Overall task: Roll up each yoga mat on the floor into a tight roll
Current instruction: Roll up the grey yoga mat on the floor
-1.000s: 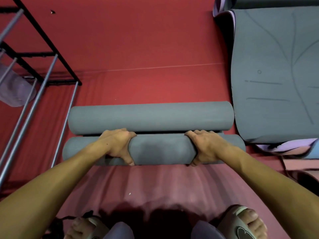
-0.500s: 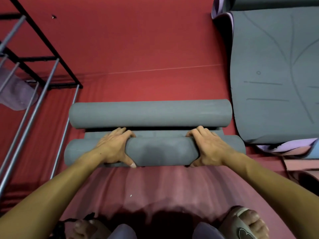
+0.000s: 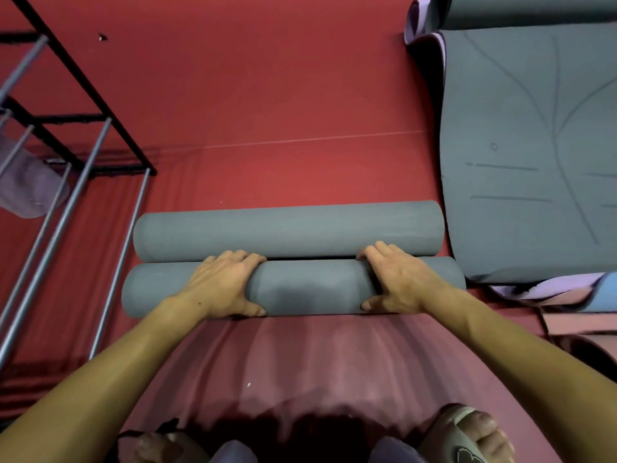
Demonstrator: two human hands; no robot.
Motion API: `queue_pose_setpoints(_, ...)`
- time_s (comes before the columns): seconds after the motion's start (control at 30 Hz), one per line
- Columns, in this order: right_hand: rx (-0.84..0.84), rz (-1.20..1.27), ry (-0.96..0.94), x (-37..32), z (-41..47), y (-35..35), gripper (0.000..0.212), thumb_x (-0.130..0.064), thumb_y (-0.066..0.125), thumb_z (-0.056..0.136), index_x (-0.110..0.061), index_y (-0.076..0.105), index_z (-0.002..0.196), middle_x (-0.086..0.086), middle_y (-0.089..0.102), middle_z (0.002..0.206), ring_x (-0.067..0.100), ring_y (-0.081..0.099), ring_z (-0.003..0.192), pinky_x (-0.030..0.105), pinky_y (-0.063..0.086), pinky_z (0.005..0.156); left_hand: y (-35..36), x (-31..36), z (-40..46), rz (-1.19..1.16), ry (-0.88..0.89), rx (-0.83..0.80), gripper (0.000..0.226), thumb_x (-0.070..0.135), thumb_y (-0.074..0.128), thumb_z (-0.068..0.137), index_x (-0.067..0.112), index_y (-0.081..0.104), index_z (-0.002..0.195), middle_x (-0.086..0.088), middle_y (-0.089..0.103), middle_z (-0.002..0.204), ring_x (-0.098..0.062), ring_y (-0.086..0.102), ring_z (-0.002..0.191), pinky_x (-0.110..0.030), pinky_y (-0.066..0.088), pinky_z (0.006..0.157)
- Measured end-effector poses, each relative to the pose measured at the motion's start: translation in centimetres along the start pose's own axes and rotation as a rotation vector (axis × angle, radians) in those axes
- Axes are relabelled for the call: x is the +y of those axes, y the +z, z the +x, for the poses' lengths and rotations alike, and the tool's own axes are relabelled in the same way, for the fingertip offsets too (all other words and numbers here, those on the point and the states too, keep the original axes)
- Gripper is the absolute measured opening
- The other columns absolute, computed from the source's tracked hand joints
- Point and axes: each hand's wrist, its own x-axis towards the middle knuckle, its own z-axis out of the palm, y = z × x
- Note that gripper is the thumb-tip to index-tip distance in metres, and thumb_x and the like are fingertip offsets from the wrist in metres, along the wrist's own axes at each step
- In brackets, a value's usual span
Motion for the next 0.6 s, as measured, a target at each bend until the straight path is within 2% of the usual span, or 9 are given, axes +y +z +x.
queue_pose_setpoints(0.1, -0.045, 0.012, 0.01, 0.3, 0.4, -0.1, 0.092, -0.062, 0.081, 0.071, -0.028, 0.04, 0.146, -0.004, 0.048, 0.13, 0.023, 0.05, 0.12, 0.035, 0.042, 0.099, 0.4, 0.2, 0.3, -0.028, -0.011, 0.01, 0.102, 0.084, 0.075, 0.058, 0.038, 0.04, 0.142, 0.01, 0.056, 0.135, -0.018, 0.052, 0.126, -0.04, 0.038, 0.101)
queue_pose_setpoints(0.17, -0.066, 0.011, 0.021, 0.4, 0.7, 0.0, 0.097, -0.065, 0.078, 0.072, -0.028, 0.038, 0.152, -0.001, 0.045, 0.143, 0.026, 0.047, 0.128, 0.036, 0.038, 0.109, 0.4, 0.0, 0.5, -0.042, -0.022, 0.011, 0.102, 0.087, 0.072, 0.057, 0.042, 0.039, 0.142, 0.012, 0.054, 0.137, -0.017, 0.05, 0.128, -0.041, 0.037, 0.102)
queue_pose_setpoints(0.27, -0.052, -0.017, 0.047, 0.3, 0.5, 0.7, 0.118, -0.088, 0.061, 0.063, -0.03, 0.029, 0.16, 0.011, 0.017, 0.164, 0.036, 0.028, 0.145, 0.046, 0.028, 0.122, 0.2, -0.7, 0.9, -0.005, -0.024, -0.001, 0.106, 0.091, 0.066, 0.059, 0.045, 0.036, 0.151, 0.012, 0.041, 0.154, -0.018, 0.036, 0.144, -0.047, 0.031, 0.115)
queue_pose_setpoints(0.33, -0.043, -0.077, 0.061, 0.1, 0.2, 1.5, 0.133, -0.098, 0.055, 0.055, -0.029, 0.019, 0.163, 0.016, 0.006, 0.167, 0.037, 0.016, 0.15, 0.052, 0.02, 0.126, 0.1, -1.1, 1.1, -0.024, -0.024, -0.015, 0.108, 0.094, 0.062, 0.059, 0.047, 0.035, 0.152, 0.011, 0.036, 0.16, -0.018, 0.03, 0.149, -0.05, 0.026, 0.119)
queue_pose_setpoints(0.43, 0.006, -0.154, 0.083, -0.1, 0.6, 2.3, 0.136, -0.091, 0.07, 0.055, -0.029, 0.016, 0.164, 0.012, 0.02, 0.157, 0.035, 0.029, 0.143, 0.055, 0.021, 0.123, 0.3, -1.3, 1.2, -0.001, -0.041, -0.019, 0.109, 0.097, 0.056, 0.061, 0.048, 0.031, 0.156, 0.007, 0.036, 0.159, -0.02, 0.031, 0.146, -0.048, 0.028, 0.117)
queue_pose_setpoints(0.53, 0.013, -0.158, 0.069, -0.1, 1.2, 1.9, 0.133, -0.089, 0.072, 0.058, -0.029, 0.018, 0.164, 0.001, 0.038, 0.142, 0.027, 0.044, 0.128, 0.049, 0.029, 0.119, 0.8, -1.4, 1.1, -0.029, -0.054, -0.042, 0.114, 0.101, 0.041, 0.061, 0.048, 0.021, 0.16, 0.004, 0.04, 0.154, -0.023, 0.036, 0.142, -0.046, 0.029, 0.117)
queue_pose_setpoints(0.6, 0.006, -0.111, 0.065, 0.1, 1.4, 1.6, 0.129, -0.086, 0.075, 0.058, -0.026, 0.025, 0.161, -0.001, 0.046, 0.141, 0.026, 0.049, 0.128, 0.047, 0.031, 0.118, 1.1, -1.7, 0.9, -0.059, -0.041, 0.013, 0.11, 0.101, 0.033, 0.061, 0.048, 0.024, 0.157, 0.006, 0.045, 0.15, -0.023, 0.042, 0.138, -0.044, 0.031, 0.115)
